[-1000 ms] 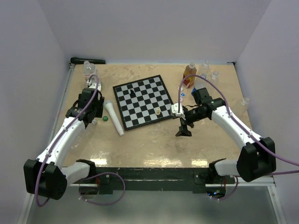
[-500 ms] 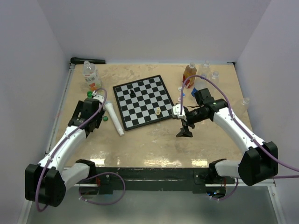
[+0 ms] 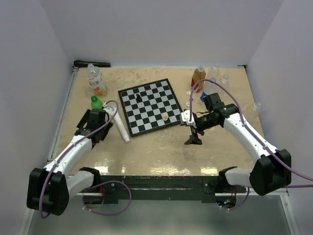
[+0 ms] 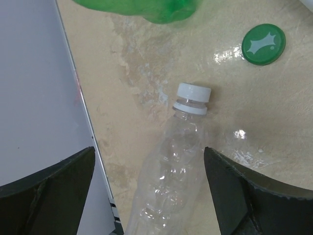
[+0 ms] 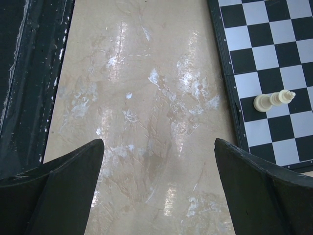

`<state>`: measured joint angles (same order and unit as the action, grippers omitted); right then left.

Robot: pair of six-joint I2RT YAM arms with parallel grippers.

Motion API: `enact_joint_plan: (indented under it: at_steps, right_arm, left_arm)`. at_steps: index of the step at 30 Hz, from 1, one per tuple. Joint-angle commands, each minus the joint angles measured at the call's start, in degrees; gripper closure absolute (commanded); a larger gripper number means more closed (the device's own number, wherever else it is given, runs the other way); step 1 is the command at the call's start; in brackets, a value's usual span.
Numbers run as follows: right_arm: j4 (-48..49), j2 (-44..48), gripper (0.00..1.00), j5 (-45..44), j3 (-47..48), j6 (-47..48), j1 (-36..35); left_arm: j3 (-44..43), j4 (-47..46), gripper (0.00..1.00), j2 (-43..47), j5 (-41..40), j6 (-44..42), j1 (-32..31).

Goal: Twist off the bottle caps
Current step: Pick up the plastic bottle at the center of the board.

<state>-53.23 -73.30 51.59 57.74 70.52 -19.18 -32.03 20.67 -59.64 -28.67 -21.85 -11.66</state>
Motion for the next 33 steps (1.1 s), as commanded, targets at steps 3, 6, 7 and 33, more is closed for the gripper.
enact_joint_plan:
  at_steps: [3,6,7,33]
  right_arm:
    - [-0.9,1.3,0.02,2.0,1.3,1.1,-0.1]
    - [-0.8,1.2,0.02,2.0,1.3,1.1,-0.1]
    - [-0.8,1.2,0.02,2.0,1.3,1.1,-0.1]
    - [-1.3,2.5,0.02,2.0,1.2,1.8,0.2]
  left_arm:
    - [-1.4,-3.7,0.00,-3.5,2.9,-3.0,0.0]
    - [1.3,-4.8,0.00,-3.4,4.1,-4.3,0.0]
    - [2.4,-5.5,0.07,-3.3,4.6,-4.6,0.0]
    - [7.2,-9.4,0.47,-9.7,4.6,-4.6,0.6]
